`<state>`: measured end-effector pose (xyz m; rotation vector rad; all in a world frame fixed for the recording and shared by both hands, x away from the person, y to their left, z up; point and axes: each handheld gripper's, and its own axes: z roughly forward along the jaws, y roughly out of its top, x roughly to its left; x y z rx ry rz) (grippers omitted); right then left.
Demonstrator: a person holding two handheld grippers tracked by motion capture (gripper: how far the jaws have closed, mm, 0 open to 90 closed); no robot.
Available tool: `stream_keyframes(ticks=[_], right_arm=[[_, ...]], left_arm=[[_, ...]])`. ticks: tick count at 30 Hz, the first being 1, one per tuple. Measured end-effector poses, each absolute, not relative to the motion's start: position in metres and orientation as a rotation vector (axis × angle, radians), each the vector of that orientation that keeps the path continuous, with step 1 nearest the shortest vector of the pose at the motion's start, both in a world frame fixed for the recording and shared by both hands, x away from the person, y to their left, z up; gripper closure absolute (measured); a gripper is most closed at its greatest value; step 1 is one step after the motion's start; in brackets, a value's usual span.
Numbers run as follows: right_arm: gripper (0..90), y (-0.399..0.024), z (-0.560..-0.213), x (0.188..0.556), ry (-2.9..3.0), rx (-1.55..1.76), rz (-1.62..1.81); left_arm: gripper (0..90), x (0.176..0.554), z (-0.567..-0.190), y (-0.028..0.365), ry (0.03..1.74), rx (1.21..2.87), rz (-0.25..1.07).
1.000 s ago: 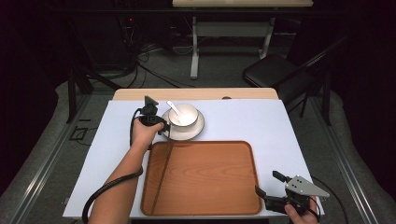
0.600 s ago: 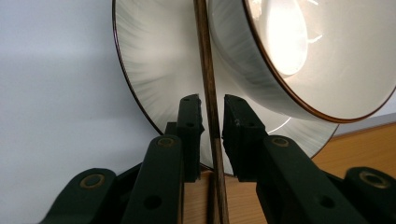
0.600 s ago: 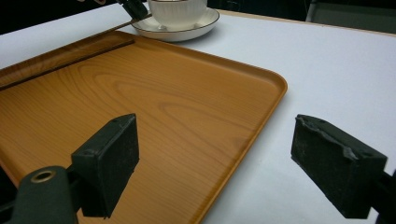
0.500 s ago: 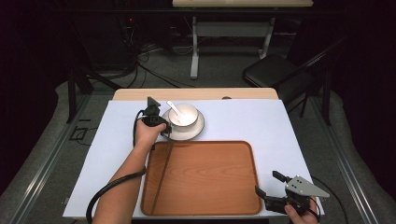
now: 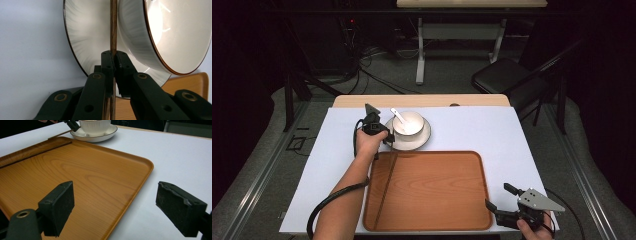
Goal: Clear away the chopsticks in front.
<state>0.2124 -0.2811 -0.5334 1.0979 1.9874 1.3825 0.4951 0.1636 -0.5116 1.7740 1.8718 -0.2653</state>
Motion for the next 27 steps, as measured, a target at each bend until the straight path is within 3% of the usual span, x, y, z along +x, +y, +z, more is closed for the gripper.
stream_keyframes(ticks=[27], right_arm=[[14.8, -0.281, -0.533, 0.213, 1.993, 1.103, 1.373]], left_arm=[[85.5, 0.463, -0.459, 0.209, 1.829, 1.746, -0.198]])
